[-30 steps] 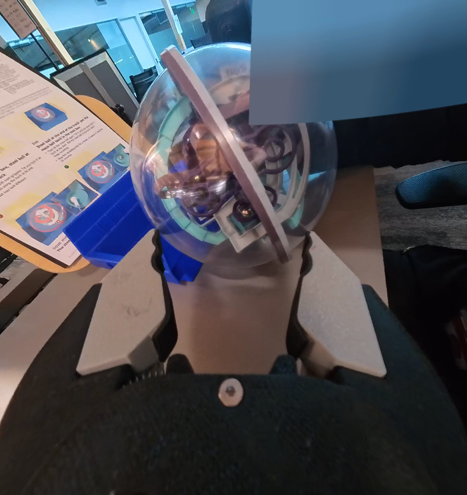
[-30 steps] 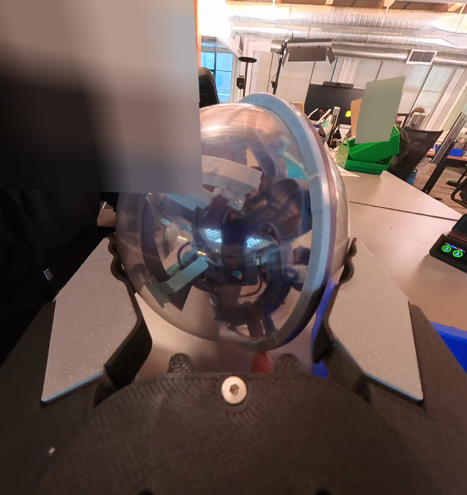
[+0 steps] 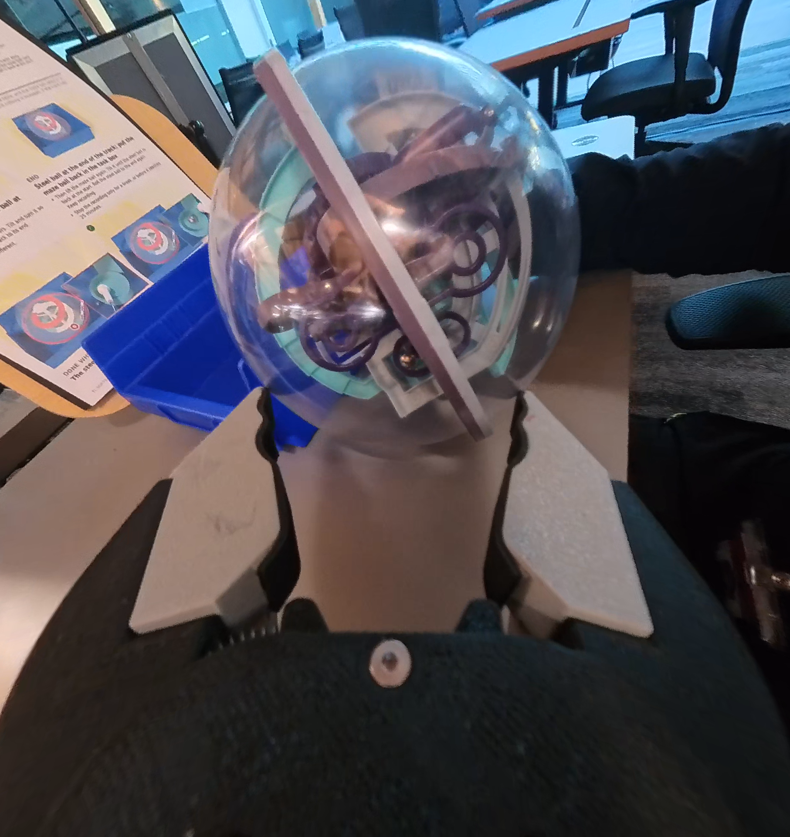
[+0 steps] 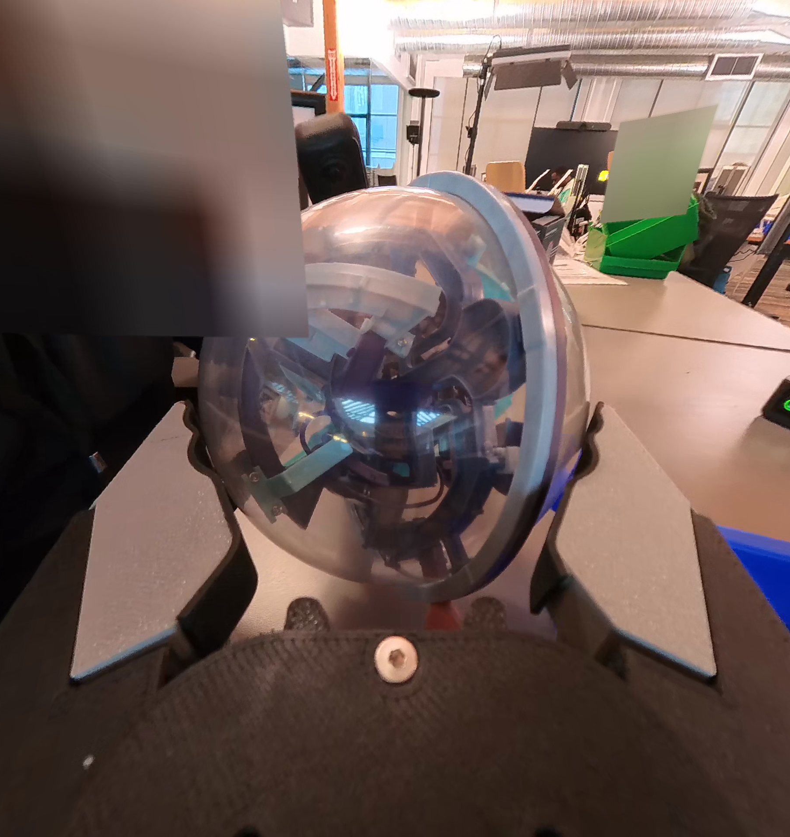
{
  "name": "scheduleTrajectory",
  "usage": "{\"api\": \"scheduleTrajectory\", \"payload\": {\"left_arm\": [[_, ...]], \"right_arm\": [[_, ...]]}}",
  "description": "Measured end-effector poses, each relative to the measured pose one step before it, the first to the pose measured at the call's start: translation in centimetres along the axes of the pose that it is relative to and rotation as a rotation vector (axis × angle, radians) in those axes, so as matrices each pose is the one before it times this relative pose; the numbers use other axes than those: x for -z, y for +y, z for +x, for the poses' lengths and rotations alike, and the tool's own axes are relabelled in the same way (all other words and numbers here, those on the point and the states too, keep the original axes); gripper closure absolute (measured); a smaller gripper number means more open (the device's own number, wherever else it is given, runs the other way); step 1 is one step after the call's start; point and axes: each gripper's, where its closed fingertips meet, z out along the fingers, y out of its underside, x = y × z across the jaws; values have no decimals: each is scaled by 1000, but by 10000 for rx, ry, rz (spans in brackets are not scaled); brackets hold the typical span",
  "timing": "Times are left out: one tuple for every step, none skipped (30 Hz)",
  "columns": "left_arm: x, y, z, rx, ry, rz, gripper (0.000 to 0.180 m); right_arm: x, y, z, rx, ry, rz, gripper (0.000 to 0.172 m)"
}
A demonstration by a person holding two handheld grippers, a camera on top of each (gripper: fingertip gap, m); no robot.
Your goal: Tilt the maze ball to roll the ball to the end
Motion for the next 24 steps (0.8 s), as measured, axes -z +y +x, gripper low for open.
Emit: {"api": "scheduleTrajectory", "payload": {"left_arm": [[94,59,89,48,4,-39,78],[114,26,89,62,5,-3,78],[107,28,99,61,0,8,78],[112,56,106,58,-2,-8,78],[89,99,109,34,-13,-31,78],[78,130,117,28,-18,-45,78],[64,130,121,49,-7,-43,78],[57,139,124,76,3,-36,78],[38,157,112,100,3,-30,78],[39,166,93,103,7,-23,78],[43,171,80,95,9,-24,78],[29,180,71,86,7,-36,78],[28,199,78,71,6,-47,78],[7,225,93,78,10,-58,78],[-10,238,75,79,2,-64,78],[-29,256,64,56,-11,-60,78],[-43,253,46,36,-20,-72,78],[-57,275,54,46,-17,-96,78],[-67,260,40,58,-7,-90,78],[-59,231,41,56,-6,-63,77],[-57,222,35,45,-7,-54,78],[-55,226,36,41,-3,-57,78],[-47,208,28,41,0,-57,78],[-46,195,12,28,-3,-54,78]], "right_arm": [[-83,111,-70,-58,-30,-1,15],[-85,95,-62,-71,-39,11,15],[-87,97,-72,-72,-42,2,15],[-93,124,-81,-59,-39,-18,15],[-98,137,-72,-40,-35,-35,15],[-100,147,-87,-36,-35,-50,15],[-88,187,-69,-56,-38,-65,15],[-88,180,-65,-82,-39,-67,15],[-85,174,-50,-96,-36,-56,15],[-86,173,-28,-101,-34,-56,15],[-89,185,-30,-94,-31,-59,15],[-91,190,-14,-82,-26,-57,15],[-98,205,-15,-81,-25,-61,15],[-87,217,-24,-84,-24,-71,15],[-89,217,4,-72,-22,-65,15],[-73,209,0,-44,-20,-65,15],[-67,211,15,-27,-19,-75,15],[-63,219,33,-36,-18,-82,15],[-56,205,31,-47,-17,-80,15],[-50,195,27,-41,-15,-64,15],[-60,180,32,-34,-11,-62,15],[-58,179,23,-33,-8,-69,15],[-52,175,30,-30,-8,-66,15],[-59,161,37,-23,-7,-56,15]]}}
